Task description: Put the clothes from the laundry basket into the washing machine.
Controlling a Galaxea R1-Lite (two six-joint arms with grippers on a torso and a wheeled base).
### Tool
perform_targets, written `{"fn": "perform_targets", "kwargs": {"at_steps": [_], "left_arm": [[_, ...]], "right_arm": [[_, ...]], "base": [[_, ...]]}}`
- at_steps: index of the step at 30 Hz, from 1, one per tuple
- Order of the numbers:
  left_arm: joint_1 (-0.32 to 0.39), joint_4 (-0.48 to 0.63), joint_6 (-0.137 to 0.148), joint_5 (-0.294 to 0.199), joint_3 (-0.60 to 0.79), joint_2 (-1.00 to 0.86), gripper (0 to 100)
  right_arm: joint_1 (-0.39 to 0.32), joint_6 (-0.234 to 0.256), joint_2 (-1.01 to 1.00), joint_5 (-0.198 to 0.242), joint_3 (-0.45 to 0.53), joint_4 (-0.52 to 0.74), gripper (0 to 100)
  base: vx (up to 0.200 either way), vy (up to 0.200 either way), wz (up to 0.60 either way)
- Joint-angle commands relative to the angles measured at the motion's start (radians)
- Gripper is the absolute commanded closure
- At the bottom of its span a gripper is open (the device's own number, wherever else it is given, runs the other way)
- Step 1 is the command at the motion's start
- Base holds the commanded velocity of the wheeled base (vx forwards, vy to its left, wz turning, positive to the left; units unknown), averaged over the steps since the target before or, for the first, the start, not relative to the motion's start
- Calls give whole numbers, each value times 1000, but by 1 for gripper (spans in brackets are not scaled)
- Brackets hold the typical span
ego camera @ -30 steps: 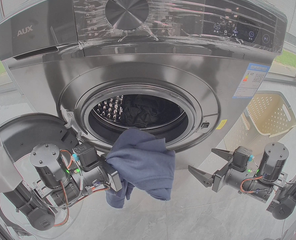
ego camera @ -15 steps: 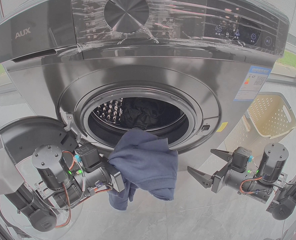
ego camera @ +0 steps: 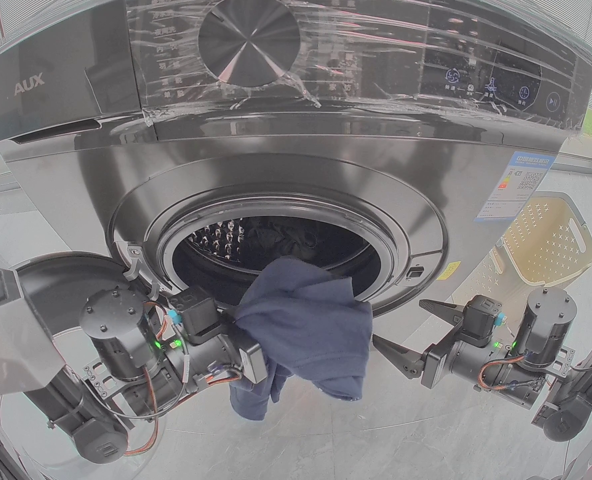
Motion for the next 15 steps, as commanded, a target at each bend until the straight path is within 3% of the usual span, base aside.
{"fn": "perform_targets", "kwargs": {"at_steps": [1,5,15], "left_arm": [[6,-1,3,38,-186,129,100],[26,7,-14,53,-291,181,100],[87,22,-16,90,-542,388,100]], "right_arm": [[29,1,0,-5,1,0,0],[35,1,-3,-5,1,0,0],[37,1,2,1,-1,-2,0]], "base": [[0,0,0],[0,0,0],[0,0,0]]}}
